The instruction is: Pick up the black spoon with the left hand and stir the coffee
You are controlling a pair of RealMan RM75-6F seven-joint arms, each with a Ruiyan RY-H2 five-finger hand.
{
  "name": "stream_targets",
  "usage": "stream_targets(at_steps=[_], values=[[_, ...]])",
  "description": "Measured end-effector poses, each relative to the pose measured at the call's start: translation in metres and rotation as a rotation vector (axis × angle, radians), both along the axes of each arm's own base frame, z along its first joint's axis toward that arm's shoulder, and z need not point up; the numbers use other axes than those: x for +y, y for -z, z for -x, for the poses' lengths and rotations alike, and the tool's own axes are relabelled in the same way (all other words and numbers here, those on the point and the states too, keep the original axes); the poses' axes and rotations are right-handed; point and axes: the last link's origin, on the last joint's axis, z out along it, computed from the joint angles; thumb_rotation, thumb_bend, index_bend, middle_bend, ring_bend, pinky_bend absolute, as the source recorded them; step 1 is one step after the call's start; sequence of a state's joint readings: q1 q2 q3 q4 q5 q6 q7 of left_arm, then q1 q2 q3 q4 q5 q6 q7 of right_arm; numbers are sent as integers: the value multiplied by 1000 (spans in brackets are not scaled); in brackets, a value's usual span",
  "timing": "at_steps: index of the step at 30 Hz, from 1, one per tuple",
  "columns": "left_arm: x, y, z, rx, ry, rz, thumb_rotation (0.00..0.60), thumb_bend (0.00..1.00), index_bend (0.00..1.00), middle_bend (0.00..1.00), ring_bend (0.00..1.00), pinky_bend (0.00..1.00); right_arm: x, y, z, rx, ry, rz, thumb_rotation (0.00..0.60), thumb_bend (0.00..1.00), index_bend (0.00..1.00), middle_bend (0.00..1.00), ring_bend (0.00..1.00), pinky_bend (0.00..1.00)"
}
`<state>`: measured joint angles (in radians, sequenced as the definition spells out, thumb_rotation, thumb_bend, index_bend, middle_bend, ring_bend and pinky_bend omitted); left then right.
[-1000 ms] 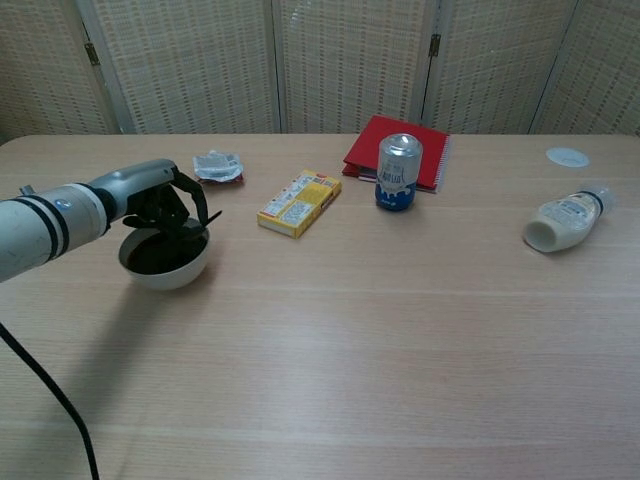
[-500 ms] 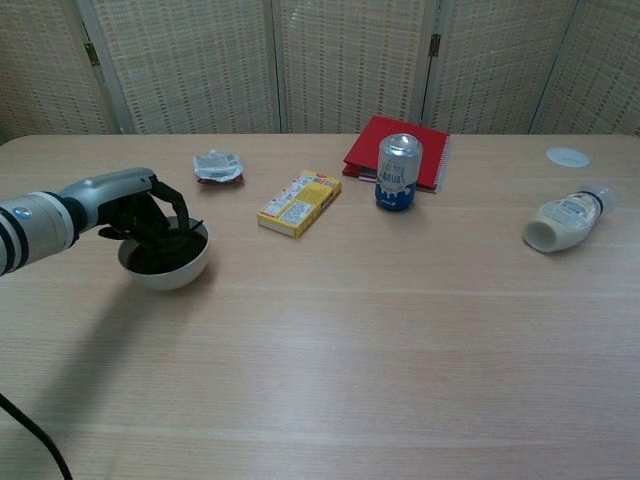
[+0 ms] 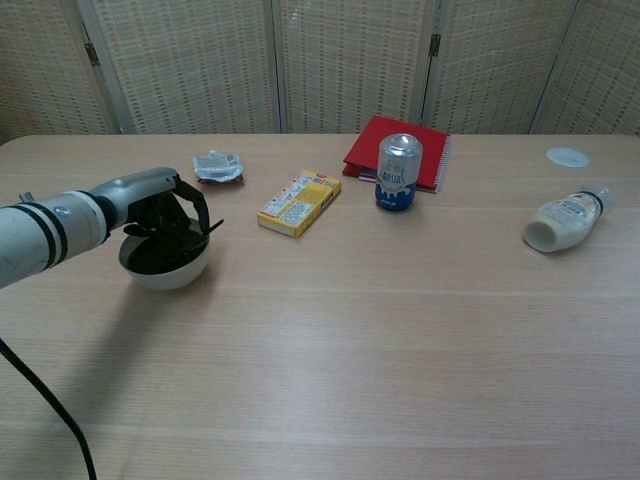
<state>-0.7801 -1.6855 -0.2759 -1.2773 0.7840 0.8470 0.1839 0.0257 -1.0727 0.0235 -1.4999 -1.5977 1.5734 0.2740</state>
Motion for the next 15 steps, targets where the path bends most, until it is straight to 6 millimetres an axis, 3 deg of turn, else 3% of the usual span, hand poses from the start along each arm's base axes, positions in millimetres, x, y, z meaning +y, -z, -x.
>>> stream_targets(at_steps=[5, 15], values=[[5, -5, 1, 4, -10, -22, 600, 516, 657, 919, 909, 1000, 0, 1, 1, -1, 3, -2, 600, 124, 0, 95, 164, 79], [-10, -21, 13, 13, 0, -12, 600, 517, 657, 919, 909, 1000, -3, 2, -1, 1, -10, -9, 600, 125, 0, 95, 164, 79]])
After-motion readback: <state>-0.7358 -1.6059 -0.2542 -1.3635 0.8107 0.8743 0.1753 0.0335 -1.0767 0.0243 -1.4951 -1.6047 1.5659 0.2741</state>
